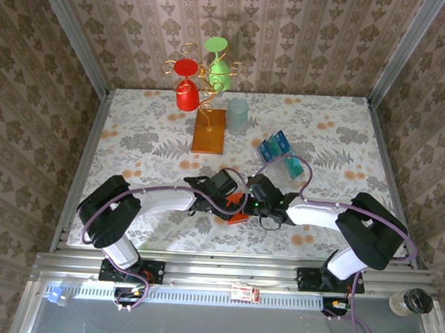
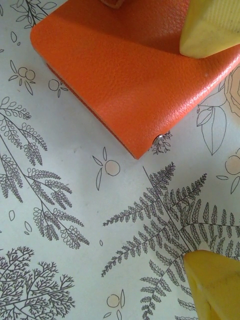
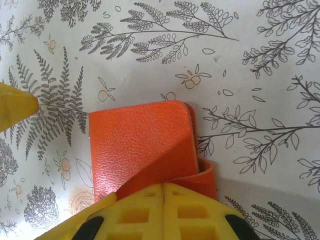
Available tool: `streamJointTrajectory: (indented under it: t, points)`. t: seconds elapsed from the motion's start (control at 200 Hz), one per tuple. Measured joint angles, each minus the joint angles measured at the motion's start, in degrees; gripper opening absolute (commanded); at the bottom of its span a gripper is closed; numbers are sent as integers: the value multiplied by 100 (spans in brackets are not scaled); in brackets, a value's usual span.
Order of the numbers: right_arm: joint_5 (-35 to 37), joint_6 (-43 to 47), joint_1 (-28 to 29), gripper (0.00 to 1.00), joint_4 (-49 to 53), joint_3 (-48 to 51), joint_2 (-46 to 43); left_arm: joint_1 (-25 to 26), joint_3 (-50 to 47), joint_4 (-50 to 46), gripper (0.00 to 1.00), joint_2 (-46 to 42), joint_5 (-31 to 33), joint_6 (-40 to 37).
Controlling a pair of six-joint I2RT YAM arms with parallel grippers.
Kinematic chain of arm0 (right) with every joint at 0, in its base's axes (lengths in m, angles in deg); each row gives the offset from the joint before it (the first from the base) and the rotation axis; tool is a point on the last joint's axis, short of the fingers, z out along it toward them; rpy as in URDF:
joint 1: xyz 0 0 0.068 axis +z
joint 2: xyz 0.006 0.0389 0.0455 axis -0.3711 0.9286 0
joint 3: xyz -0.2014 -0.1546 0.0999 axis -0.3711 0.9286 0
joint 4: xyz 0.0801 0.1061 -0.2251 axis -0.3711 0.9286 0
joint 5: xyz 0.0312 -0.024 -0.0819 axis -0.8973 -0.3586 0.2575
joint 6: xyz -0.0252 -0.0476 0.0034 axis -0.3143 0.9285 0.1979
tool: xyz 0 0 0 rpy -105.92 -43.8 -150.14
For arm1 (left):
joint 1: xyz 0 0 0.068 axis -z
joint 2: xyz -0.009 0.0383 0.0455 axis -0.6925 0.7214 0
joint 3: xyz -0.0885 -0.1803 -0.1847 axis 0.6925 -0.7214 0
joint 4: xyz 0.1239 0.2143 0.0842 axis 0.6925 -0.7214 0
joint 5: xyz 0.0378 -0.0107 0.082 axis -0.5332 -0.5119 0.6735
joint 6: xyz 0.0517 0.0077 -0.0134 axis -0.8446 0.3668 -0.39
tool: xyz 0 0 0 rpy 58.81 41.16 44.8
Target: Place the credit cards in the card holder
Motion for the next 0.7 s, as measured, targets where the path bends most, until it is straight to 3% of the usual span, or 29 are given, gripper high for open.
streamJointTrajectory:
  t: [0.635, 0.7]
  points:
    - [129, -688, 275, 0, -127, 385, -415, -188, 0, 24, 100, -2, -205, -116]
    - [120, -713, 302, 8, -55, 382, -457, -199, 0, 28, 100, 0, -219, -127]
